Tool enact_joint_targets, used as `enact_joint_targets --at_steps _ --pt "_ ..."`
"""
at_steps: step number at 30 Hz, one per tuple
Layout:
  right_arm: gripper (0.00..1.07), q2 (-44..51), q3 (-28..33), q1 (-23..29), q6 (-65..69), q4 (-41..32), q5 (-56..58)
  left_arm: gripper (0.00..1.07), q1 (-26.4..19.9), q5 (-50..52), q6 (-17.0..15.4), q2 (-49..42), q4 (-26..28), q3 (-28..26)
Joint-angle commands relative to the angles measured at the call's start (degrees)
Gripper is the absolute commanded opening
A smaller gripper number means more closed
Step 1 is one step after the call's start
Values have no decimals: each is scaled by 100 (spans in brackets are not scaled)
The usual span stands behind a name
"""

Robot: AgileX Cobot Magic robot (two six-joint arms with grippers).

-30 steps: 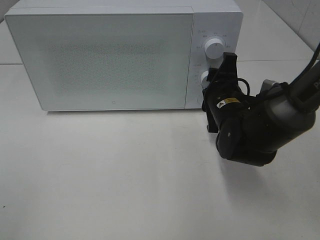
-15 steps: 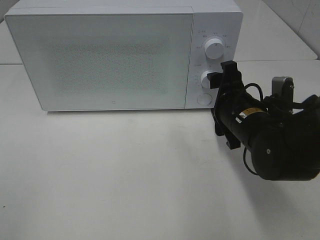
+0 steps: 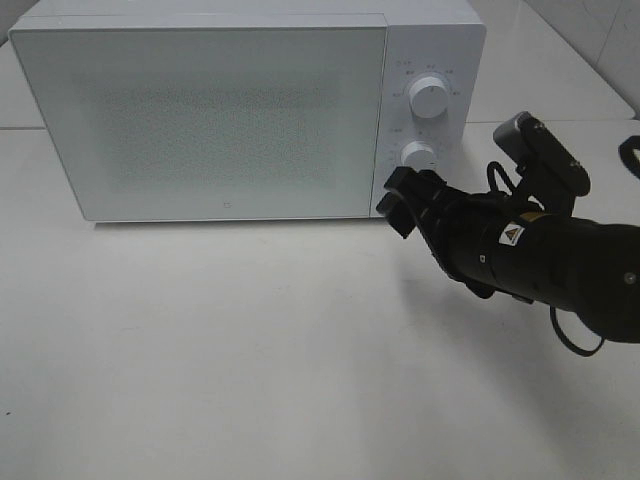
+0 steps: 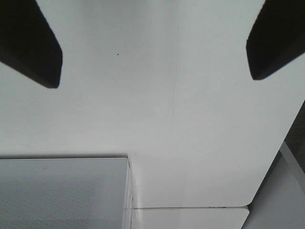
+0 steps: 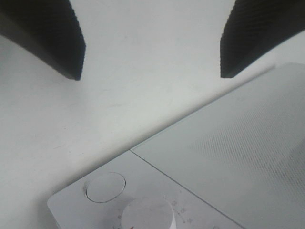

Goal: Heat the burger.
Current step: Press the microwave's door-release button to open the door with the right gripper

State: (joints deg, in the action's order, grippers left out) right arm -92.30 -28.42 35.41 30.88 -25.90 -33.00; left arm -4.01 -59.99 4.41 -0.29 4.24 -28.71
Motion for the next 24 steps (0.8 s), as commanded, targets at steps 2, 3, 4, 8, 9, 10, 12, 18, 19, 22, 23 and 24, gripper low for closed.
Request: enact_joint_targets --at_steps 2,3,4,8,9,10,12,18,19,22,23,24 --pt "75 269 6 -6 -1203 -218 573 100 -6 52 -46 -143 17 23" --pt "75 367 0 -6 -1707 -327 859 100 -6 52 -46 -143 17 23" --pt "75 447 -86 -6 -2246 -338 1232 100 -6 52 -46 -143 17 23" --pt "75 498 -327 -6 -2974 -332 1971 100 -6 52 -46 -143 17 23" --pt "75 498 -527 -6 -3363 -315 2561 100 -6 52 -40 -143 17 23" --pt "75 498 -527 -6 -3363 -315 2561 100 -6 52 -40 -143 17 23" --pt "75 498 -814 -6 -3862 -258 3369 100 -6 52 -40 -143 17 23" --pt "74 498 -1398 -6 -4160 384 5122 100 -6 52 -40 -143 17 23" --pt "74 498 -1398 -6 -4160 384 5122 100 -6 52 -40 -143 17 23" --pt "74 498 -1702 -6 -4045 848 6050 100 -6 52 -40 -143 17 23" --pt "74 498 -1868 -6 -3942 1037 6629 100 -6 52 -40 -143 17 23" --pt "74 498 -1868 -6 -3942 1037 6629 100 -6 52 -40 -143 17 23"
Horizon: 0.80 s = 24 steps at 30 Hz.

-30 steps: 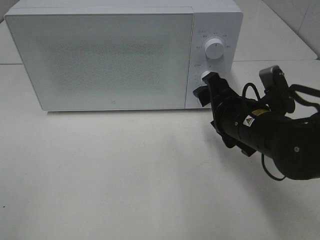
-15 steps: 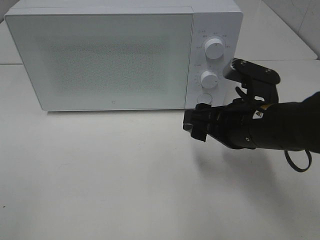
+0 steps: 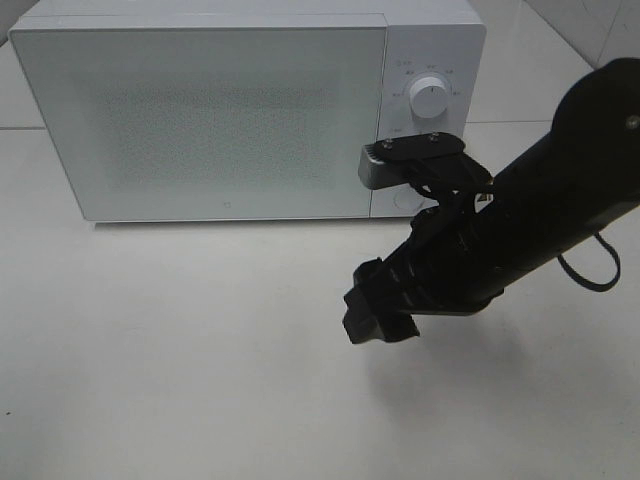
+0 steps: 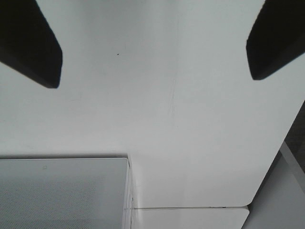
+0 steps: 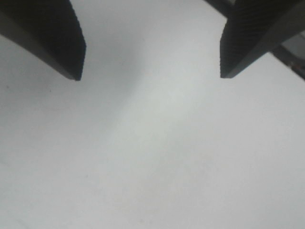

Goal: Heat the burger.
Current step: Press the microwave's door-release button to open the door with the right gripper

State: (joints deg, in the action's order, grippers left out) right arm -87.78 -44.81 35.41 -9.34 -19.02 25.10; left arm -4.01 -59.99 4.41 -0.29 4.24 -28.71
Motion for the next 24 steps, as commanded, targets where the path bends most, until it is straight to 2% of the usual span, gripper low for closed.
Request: enact_joint_targets --at_steps 1,2,10,18,24 --pt "74 46 -298 -6 132 401 1037 100 -6 52 -40 -143 17 23" --pt "74 46 -430 -6 258 458 1604 100 -6 52 -40 -143 17 23" --pt "74 286 -659 11 264 733 3209 100 -6 52 -40 -143 17 23" --pt "74 1295 -653 11 332 894 3535 100 -6 52 -40 -143 17 23" --pt "74 2825 -367 11 498 1364 3495 100 -6 52 -40 -143 17 23"
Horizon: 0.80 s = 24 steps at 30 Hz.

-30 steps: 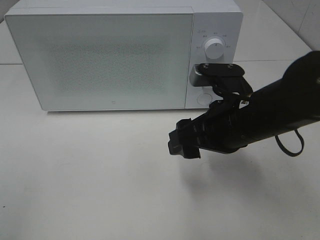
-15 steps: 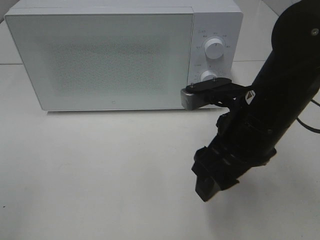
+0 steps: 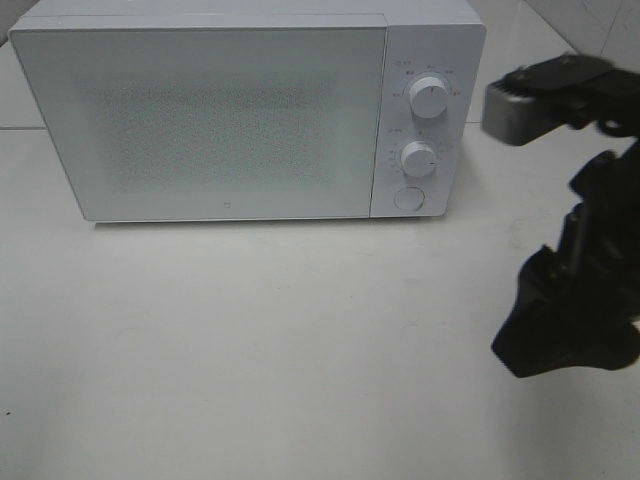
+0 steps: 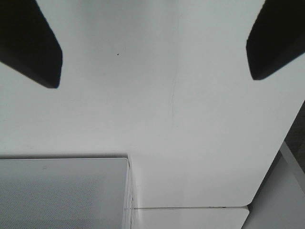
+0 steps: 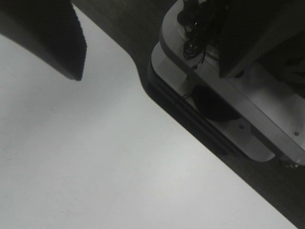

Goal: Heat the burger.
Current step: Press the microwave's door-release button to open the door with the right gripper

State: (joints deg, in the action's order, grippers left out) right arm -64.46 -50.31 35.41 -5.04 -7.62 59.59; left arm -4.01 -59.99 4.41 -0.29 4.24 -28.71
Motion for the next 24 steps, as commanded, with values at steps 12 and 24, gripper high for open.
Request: enact_joint_targets --at_steps 12,24 --pt "74 3254 1501 11 74 521 57 100 -6 52 -40 -143 17 23" --pt "74 4899 2108 -109 149 590 -17 100 -6 52 -40 -143 17 23"
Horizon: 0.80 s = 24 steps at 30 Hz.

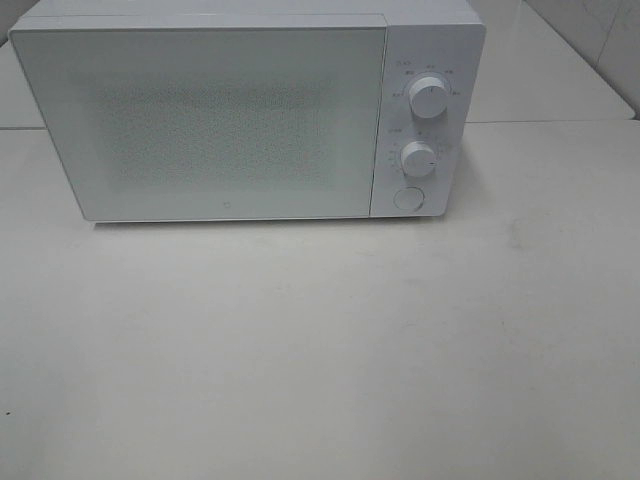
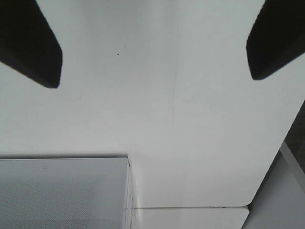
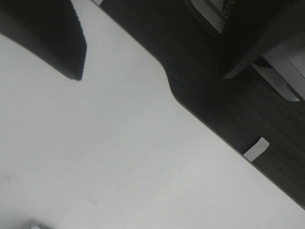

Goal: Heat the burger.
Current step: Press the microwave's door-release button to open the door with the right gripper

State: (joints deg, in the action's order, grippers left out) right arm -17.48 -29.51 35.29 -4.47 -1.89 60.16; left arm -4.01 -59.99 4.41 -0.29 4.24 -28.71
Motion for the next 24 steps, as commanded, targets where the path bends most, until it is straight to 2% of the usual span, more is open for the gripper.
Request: enact_joint_targets --at_steps 1,3,5,6,8,9,11,14,16,24 --pt "74 304 29 -321 183 80 -74 100 -6 52 -40 -143 17 23" --pt "74 367 29 -493 218 86 -74 100 -6 52 -40 -143 17 23" --pt "74 688 29 -1215 264 189 -74 100 -6 52 -40 -143 17 23" --pt "74 688 29 -1215 264 189 -74 100 -6 52 -40 -143 17 23" --pt "74 1003 29 -1679 264 189 -74 100 -6 52 -40 -143 17 23" --pt "74 1003 29 -1679 264 189 -74 100 -6 52 -40 -143 17 23" --pt "74 1335 29 -2028 264 189 -74 100 -6 52 -40 -143 17 23" --pt "74 1450 34 -2114 264 189 -74 100 -6 52 -40 -143 17 23" --pt "74 1908 34 -2280 264 189 -74 100 -6 52 -40 -143 17 23" --pt "74 1931 40 -2326 298 189 -80 100 -6 52 -46 -115 17 23"
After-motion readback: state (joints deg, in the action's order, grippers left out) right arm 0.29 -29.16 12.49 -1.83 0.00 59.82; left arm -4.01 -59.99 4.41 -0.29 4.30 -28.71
